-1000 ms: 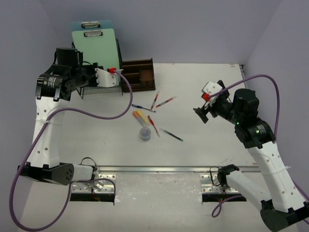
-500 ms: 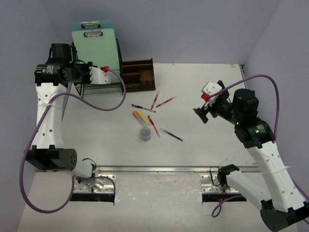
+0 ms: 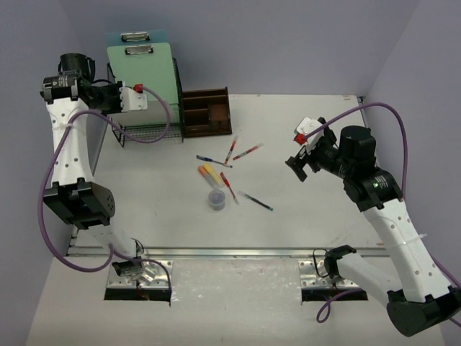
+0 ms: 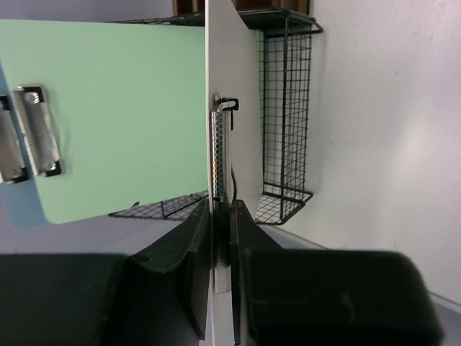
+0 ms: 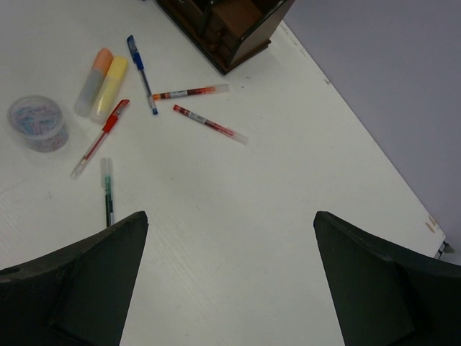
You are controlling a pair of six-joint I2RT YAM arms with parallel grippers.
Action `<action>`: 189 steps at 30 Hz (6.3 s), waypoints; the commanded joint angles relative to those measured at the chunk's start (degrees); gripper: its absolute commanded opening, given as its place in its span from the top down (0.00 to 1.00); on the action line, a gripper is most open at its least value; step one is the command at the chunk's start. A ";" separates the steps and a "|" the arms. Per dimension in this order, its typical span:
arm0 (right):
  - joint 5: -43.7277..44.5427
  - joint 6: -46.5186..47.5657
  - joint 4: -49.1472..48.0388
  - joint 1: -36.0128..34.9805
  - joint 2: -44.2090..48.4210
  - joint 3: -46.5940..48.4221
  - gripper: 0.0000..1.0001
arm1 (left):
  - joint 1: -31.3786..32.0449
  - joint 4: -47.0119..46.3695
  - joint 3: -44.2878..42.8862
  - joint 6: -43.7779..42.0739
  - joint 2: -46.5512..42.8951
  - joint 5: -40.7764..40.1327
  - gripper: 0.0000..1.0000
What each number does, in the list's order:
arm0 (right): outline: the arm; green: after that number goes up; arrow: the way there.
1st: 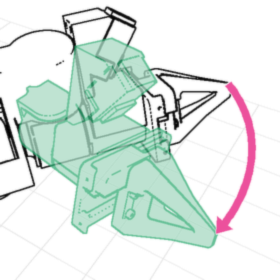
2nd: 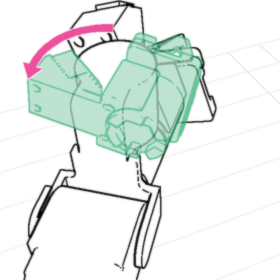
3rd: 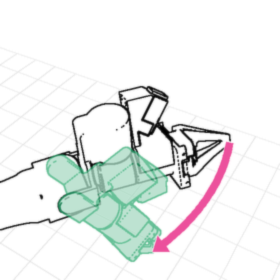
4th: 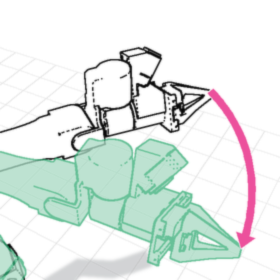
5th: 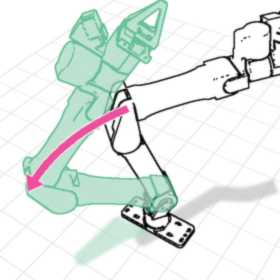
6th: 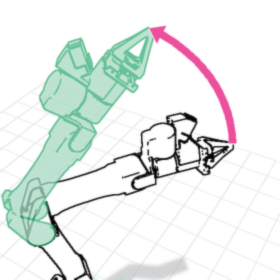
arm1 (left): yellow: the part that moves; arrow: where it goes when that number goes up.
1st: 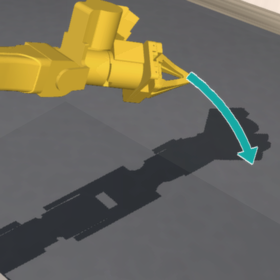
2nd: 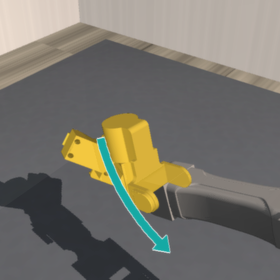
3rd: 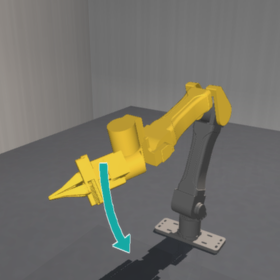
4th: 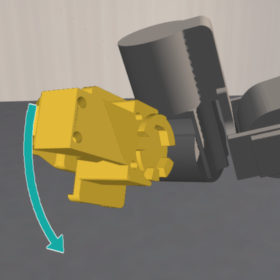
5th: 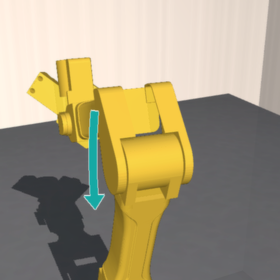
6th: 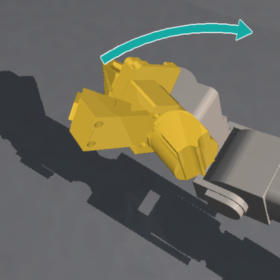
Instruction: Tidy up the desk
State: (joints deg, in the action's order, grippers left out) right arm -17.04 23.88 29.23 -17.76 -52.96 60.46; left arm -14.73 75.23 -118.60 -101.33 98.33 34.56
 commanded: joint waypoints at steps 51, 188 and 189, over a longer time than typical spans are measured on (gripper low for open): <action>-0.47 -4.98 -4.08 -0.08 -5.24 -1.04 0.01 | 8.07 -92.86 24.61 60.24 1.15 -18.00 0.13; 15.64 2.31 -31.26 -13.27 -84.32 61.00 0.95 | 8.14 -60.02 69.21 100.37 -50.86 -3.19 0.00; 15.72 2.31 -31.46 -13.26 -84.41 61.00 0.93 | 8.06 -60.02 69.21 100.37 -50.87 -3.18 0.00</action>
State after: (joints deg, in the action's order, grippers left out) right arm -2.76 25.32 4.74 -31.68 -137.67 118.06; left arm -6.66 17.78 -49.58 -1.21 48.45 30.74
